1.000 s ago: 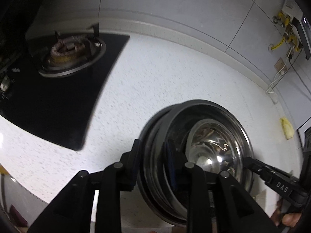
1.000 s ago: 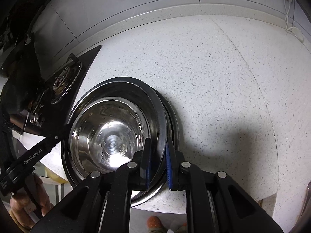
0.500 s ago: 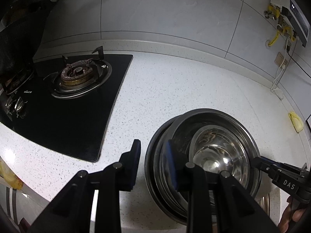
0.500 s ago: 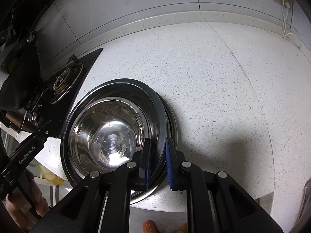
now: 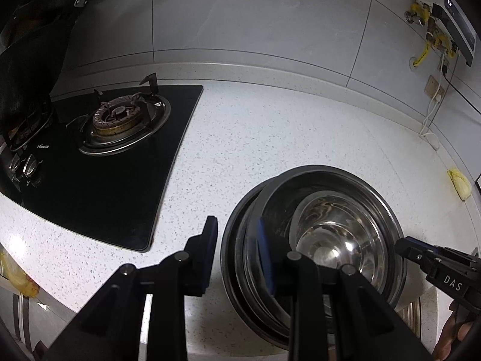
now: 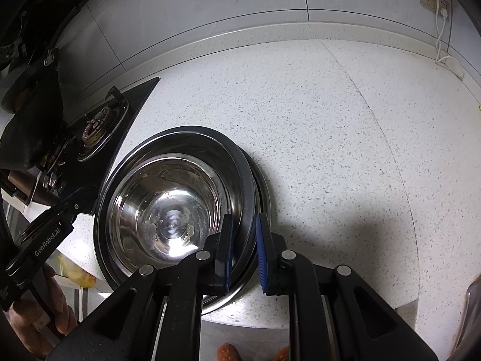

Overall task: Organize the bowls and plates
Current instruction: 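Open both grippers to release the bowl stack on the plates, then open both grippers wider and lift them away from the bowl rim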

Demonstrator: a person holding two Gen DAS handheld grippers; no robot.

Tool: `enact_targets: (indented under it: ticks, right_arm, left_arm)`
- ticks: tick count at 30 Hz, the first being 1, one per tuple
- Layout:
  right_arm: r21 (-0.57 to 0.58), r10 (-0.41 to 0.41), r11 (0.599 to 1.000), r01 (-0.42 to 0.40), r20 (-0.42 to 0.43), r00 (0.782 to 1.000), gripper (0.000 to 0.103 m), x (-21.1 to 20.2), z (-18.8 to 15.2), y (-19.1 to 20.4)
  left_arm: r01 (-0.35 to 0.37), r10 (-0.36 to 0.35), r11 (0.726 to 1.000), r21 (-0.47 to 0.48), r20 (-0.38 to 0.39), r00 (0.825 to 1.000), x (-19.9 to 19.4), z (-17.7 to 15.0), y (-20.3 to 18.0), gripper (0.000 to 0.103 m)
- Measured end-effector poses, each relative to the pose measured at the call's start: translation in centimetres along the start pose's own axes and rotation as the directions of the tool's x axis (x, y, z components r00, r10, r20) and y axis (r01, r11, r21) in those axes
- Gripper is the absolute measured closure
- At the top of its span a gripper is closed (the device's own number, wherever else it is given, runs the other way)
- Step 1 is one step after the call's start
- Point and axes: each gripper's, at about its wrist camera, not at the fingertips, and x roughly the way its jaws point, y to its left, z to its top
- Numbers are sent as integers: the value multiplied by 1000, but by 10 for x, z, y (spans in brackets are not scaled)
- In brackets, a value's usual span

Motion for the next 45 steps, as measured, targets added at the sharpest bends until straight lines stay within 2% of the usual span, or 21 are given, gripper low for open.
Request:
enact_targets:
  ticks: [6,10,12,25,35,41,44,45]
  right_arm:
    - [-9,-12,1000,12,9,1000,89,-1,-1,4]
    - [-8,-20,1000,20,19,1000,79,-3,-2,4]
    - [-11,-21,1000,21,25,999,78,-4,-2,3]
    - [23,-51,999,50,69,996,49,-13,-1,-4]
    - [55,-87,995,81,99,991,34,-22,-9,-20]
    - [81,-102,992,93,120,987,29,-28,-14,-33]
    - [90,-110,991,98,132,985,27,-33,-17,-38]
    - [92,-115,990,103,138,984,25,-36,-19,-41]
  left_arm:
    - [-8,8,1000,12,3,1000,-1,-1,-1,77]
    - [-45,45,999,24,18,999,-3,-1,-3,77]
    - [-62,62,997,33,26,998,-4,-1,-4,77]
    - [-57,56,998,26,45,997,-9,1,-3,77]
    - [-25,24,1000,15,61,998,-14,1,-1,77]
    - [8,-9,1000,19,54,999,-16,2,0,76]
    - [29,-30,999,18,53,998,-22,0,0,60]
    - [33,-34,999,21,52,998,-23,0,0,50]
